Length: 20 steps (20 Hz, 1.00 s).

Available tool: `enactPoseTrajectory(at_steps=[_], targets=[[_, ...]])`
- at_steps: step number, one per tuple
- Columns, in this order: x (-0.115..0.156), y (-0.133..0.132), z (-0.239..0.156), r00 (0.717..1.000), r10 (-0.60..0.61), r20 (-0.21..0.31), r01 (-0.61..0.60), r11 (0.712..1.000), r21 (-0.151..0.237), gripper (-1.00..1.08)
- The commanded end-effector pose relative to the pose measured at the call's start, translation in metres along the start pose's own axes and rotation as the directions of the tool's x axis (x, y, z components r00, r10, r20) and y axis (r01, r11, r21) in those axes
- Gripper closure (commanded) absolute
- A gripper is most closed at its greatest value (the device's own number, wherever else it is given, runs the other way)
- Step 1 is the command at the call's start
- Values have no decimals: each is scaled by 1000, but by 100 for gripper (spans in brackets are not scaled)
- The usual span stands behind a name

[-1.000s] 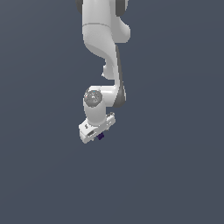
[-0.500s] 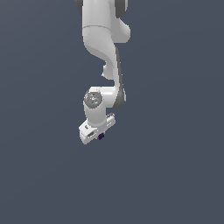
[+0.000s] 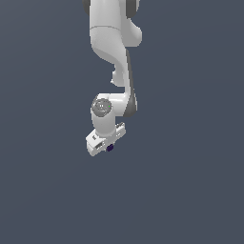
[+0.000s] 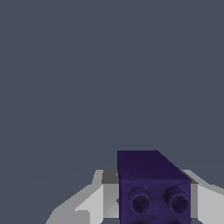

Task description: Pick up the object and move it to a goal position.

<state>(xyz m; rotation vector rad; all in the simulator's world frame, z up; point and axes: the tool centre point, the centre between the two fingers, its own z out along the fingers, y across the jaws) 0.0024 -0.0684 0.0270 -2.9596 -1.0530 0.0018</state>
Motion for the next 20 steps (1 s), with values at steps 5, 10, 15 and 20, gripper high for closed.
enactPoseTrajectory(at_steps=[5, 10, 15, 20], targets=[[-1, -6, -24, 1000, 0, -1, 0, 1000, -1, 108], [-3, -14, -58, 1000, -1, 0, 1, 1000, -1, 108], [-6, -26, -105, 1000, -1, 0, 1, 1000, -2, 108], [-9, -39, -160, 1000, -1, 0, 1, 1000, -2, 108]])
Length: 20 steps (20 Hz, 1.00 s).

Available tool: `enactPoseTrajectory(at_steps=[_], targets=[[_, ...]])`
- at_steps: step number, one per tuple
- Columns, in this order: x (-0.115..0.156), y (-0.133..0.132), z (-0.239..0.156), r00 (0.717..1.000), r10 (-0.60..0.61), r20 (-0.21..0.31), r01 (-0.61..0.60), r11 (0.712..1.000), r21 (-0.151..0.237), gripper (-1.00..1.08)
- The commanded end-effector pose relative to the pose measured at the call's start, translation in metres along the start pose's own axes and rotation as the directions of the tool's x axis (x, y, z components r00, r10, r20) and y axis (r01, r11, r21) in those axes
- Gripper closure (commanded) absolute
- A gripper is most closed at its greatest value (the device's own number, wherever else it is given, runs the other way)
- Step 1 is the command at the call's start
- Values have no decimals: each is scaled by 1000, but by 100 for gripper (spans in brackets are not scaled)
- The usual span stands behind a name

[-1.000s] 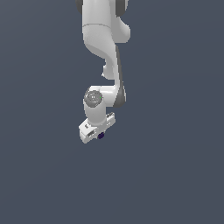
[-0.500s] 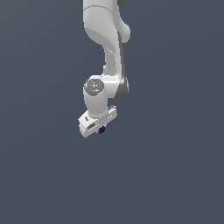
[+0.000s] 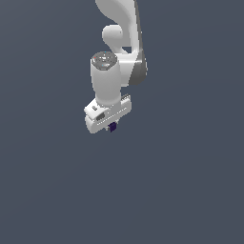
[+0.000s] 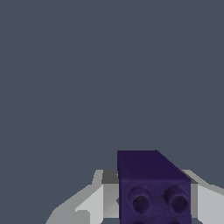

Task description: Pick up the object and move it to a goal position.

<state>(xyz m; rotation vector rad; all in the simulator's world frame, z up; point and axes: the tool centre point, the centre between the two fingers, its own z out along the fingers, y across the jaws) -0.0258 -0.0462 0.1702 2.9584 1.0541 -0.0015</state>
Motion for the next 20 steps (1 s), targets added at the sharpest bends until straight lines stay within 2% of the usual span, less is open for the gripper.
enactPoseTrajectory(at_steps=[1, 11, 20], targets=[[-1, -7, -28, 1000, -1, 0, 1, 1000, 0, 108], [-4, -27, -119, 1000, -1, -1, 1, 1000, 0, 108], [-5, -34, -157, 1000, 0, -1, 0, 1000, 1, 108]])
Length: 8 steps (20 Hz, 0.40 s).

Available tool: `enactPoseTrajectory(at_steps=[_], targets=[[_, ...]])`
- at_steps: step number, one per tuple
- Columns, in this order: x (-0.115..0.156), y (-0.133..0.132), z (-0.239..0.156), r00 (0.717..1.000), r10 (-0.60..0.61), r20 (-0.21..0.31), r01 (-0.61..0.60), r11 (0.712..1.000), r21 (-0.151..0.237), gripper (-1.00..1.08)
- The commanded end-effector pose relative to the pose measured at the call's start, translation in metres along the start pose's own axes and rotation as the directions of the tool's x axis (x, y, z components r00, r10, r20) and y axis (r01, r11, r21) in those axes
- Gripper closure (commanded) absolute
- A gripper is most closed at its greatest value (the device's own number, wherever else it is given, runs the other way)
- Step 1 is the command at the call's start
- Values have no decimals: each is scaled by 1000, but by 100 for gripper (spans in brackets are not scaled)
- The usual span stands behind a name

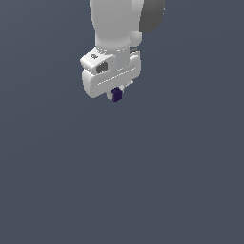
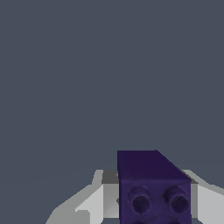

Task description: Pick up the object and move it to a goal position.

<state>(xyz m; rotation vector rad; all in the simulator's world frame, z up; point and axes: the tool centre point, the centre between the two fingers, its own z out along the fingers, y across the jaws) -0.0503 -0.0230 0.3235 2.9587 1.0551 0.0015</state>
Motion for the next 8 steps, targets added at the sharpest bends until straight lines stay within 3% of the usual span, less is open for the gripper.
enactPoseTrajectory(at_steps=[1, 8], targets=[[0, -1, -5, 1000, 0, 1, 0, 1000, 1, 108], [1, 1, -3, 1000, 1, 1, -1, 1000, 1, 108]])
